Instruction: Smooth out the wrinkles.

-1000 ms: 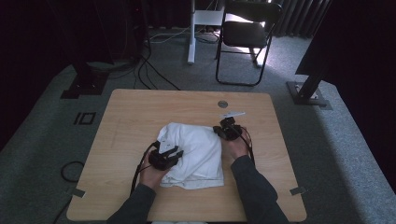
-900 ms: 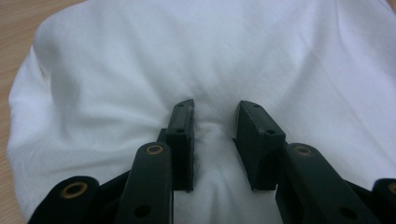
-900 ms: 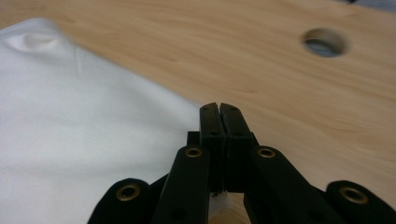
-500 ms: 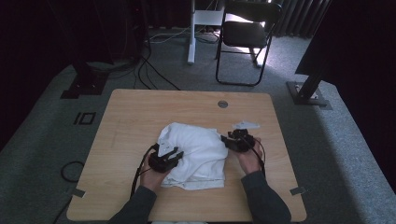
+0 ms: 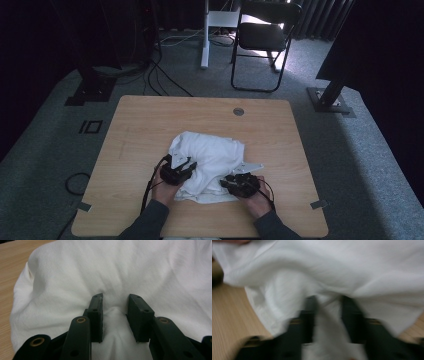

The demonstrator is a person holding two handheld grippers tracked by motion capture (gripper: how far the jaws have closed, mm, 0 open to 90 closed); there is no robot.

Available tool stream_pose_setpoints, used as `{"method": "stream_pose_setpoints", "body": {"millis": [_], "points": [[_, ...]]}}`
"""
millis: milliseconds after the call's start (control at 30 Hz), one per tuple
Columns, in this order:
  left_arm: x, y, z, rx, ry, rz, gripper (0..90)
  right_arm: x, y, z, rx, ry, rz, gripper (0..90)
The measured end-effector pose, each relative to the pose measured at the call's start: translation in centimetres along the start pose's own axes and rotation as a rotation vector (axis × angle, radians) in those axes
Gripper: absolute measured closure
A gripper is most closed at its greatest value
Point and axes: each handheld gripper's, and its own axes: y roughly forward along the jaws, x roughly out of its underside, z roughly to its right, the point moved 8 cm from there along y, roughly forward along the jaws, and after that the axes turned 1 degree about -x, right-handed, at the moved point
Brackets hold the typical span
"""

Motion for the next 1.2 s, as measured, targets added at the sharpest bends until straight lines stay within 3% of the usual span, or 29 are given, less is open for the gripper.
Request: {"method": "stream_pose_setpoints", "body": {"millis": [67,267,300,433,500,533,633,667,733,1000,1200], "points": [[0.0,0.0,0.0,-0.003,0.002,0.003,65.7,0.1,-0.1,0.0,0.008,-0.008,-0.006,90.0],[0.1,0.0,0.0,-0.023,0.01,0.01,65.6,1.4,-2.6,0.3,0.072,-0.033,-0.01,90.0],[0.1,0.0,0.1,-0.028,0.012,0.012,65.5,2.5,-3.6,0.4,0.088,-0.039,-0.028,90.0],[0.1,0.1,0.1,-0.057,0.027,0.015,65.1,4.0,-4.3,1.0,0.133,-0.044,-0.062,90.0],[-0.1,0.4,0.0,-0.077,0.03,0.021,65.0,4.4,-4.4,1.6,0.125,0.007,-0.046,90.0],[-0.2,0.5,0.0,-0.082,0.034,0.019,64.9,4.2,-4.5,1.8,0.125,0.012,-0.027,89.9],[-0.8,1.4,-0.5,-0.106,0.047,0.024,64.5,2.9,-4.5,1.6,0.106,0.007,0.036,75.9],[-0.8,1.4,-0.5,-0.106,0.047,0.024,64.4,2.9,-4.5,1.6,0.106,0.007,0.036,75.9],[-1.6,2.7,-1.5,-0.127,0.059,0.018,64.2,1.1,-3.6,1.9,0.116,-0.01,0.072,65.9],[-3.3,5.1,-4.3,-0.144,0.037,-0.01,63.9,-1.8,-1.3,3.1,0.135,-0.014,0.103,60.3],[-4.0,5.3,-5.4,-0.11,-0.012,-0.001,61.5,-1.5,-1.5,4.1,0.152,0.024,0.112,56.3]]}}
